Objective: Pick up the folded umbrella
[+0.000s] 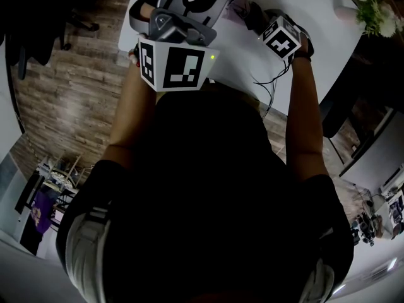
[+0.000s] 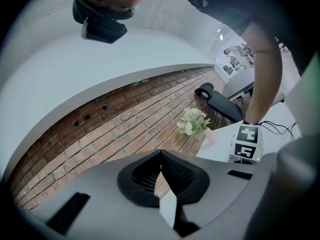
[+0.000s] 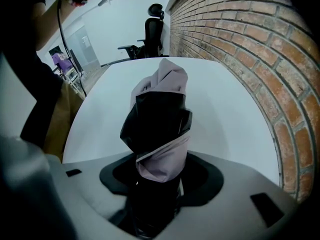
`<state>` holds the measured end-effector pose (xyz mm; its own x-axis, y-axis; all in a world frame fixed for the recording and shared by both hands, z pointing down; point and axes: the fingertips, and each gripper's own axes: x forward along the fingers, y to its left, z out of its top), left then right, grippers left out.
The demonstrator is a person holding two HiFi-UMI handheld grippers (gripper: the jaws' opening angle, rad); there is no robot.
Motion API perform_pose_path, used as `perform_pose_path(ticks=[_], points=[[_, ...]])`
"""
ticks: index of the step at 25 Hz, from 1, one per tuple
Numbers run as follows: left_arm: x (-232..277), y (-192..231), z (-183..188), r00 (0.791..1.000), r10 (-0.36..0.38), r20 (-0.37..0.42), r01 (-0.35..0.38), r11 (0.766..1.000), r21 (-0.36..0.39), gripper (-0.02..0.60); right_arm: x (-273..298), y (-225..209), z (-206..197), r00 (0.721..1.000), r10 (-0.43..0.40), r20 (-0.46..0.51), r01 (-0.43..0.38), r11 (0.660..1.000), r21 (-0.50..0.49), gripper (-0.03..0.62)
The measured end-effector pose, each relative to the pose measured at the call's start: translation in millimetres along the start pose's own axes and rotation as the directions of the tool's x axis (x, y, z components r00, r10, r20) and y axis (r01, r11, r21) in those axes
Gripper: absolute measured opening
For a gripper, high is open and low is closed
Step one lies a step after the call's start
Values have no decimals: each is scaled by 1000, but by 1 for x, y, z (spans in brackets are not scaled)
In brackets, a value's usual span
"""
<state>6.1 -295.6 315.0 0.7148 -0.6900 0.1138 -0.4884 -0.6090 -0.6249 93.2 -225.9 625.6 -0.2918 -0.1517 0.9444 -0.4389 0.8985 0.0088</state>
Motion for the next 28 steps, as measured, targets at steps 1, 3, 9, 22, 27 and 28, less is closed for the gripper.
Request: perform_pose_path(ticks=[1,3,9,22,27,28], points=[[1,0,1,1000,0,2,0,1000,2,12,-2,-1,1,1000,-6,7,6,1000,3,241],[2,-2,3,1000,-2,4,2,1000,6,12,-5,-1,1,1000,-9,18,9,1000,11,241],[2,-4,10,1000,-14,16,13,1000,10,12,-18,-3,2,999,-35,33,34,999,24,241],[7,-15,33,999,-18,40,17,999,29,12,-64,-18,3,983,-151,108,144,987,75,241],[8,-17,40,999,-15,48,13,999,39,12,-87,-24,8,967,-211,144,199,976,94,241],[9,-16,42,999,-12,49,10,999,41,12,-93,-25,9,963,-223,152,209,973,100,241]])
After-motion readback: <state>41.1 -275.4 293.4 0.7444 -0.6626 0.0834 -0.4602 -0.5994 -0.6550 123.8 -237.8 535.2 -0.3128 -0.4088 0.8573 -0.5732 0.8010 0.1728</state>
